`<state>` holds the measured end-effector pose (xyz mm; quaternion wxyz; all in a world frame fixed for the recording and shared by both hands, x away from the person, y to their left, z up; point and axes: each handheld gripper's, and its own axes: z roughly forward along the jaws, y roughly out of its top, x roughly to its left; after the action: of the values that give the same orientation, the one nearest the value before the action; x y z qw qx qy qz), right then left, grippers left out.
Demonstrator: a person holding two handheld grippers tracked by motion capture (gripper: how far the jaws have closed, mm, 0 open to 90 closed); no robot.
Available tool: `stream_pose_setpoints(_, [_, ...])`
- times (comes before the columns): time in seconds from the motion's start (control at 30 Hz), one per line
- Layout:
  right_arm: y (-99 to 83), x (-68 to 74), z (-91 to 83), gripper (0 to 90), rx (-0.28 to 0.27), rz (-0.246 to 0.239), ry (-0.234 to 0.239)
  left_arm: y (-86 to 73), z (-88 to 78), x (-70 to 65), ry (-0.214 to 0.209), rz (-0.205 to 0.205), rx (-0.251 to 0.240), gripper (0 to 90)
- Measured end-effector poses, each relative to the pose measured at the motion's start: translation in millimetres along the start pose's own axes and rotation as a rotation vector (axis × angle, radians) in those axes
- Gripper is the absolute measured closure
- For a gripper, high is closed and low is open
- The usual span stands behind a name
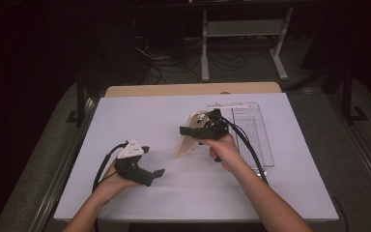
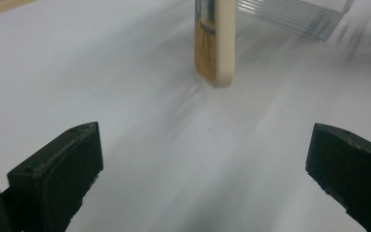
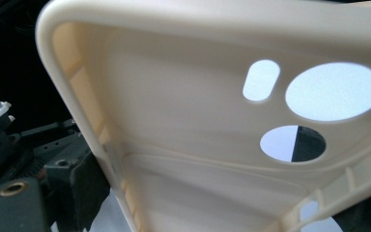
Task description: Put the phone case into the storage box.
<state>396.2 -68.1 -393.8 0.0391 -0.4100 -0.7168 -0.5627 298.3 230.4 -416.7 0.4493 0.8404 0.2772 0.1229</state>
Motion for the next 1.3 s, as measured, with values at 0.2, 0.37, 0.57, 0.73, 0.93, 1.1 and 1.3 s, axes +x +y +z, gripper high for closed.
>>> stream_pose_setpoints(0.2, [0.3,2.1,-1.4,9.8,0.009,-0.001,-0.006,-20.0,-13.4,6.1,-0.010,-0.015,-0.025,0.0])
stream_pose_setpoints(0.37, [3.6,1.3,-4.6,9.9,0.005,0.002,-0.016,-31.8,-20.3,9.8,0.003,-0.027,-0.017,0.0])
stream_pose_setpoints(0.57, [14.2,-1.8,-12.6,9.9,0.008,-0.009,-0.044,-30.3,-22.7,12.5,0.004,-0.040,-0.028,0.0])
stream_pose_setpoints(0.73, [24.4,-2.6,-19.7,9.9,0.005,-0.015,-0.065,-30.6,-21.6,12.0,0.023,-0.046,-0.017,0.0])
stream_pose_setpoints(0.93, [37.0,-6.9,-29.2,9.9,-0.005,-0.014,-0.095,-30.0,-23.2,13.2,0.030,-0.043,-0.006,0.0])
stream_pose_setpoints(1.1, [46.7,-12.0,-36.3,10.0,-0.016,-0.010,-0.115,-30.5,-22.6,13.4,0.013,-0.047,0.000,0.0])
stream_pose_setpoints(1.3, [56.6,-14.3,-44.5,10.0,-0.022,-0.004,-0.131,-30.7,-22.4,13.0,0.010,-0.054,-0.002,0.0])
